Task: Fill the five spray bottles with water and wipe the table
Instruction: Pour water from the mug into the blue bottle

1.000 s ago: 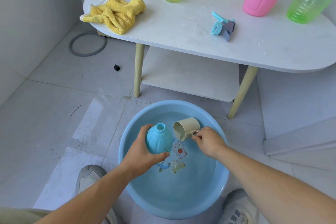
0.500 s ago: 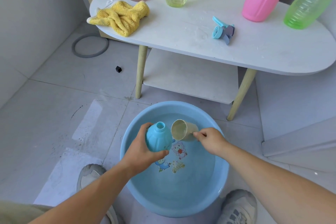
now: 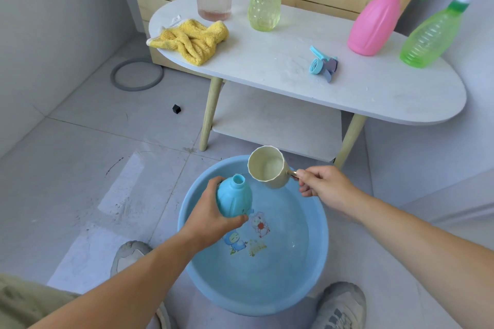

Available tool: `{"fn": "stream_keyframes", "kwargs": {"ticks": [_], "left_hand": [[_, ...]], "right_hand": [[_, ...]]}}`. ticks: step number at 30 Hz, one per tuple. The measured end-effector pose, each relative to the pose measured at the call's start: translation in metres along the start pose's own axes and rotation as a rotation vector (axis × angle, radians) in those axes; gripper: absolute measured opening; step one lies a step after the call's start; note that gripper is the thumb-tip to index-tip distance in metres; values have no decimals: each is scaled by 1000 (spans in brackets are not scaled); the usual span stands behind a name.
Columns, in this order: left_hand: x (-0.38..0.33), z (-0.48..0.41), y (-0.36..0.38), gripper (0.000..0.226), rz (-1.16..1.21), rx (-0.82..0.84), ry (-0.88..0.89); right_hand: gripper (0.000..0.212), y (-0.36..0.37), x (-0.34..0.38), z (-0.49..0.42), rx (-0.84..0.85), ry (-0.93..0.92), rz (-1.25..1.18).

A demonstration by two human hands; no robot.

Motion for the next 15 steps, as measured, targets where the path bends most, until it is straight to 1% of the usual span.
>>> {"fn": "stream_keyframes", "kwargs": {"ticks": [8, 15], "left_hand": [[-12, 3, 3, 77, -13, 22, 27], [-17, 4, 5, 77, -29, 35, 39]], "right_hand": [[28, -19, 51, 43, 16, -93, 70], [22, -21, 65, 53, -14, -147, 143]]}}
Point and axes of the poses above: each hand's wrist, its own z-axis away from the middle knuckle, its own y-axis out of the palm, x = y × z, the point moved 6 cm from there along -z, towards the middle knuckle, and after that the axes turned 3 degrees about -x, right-handed, at the moved point
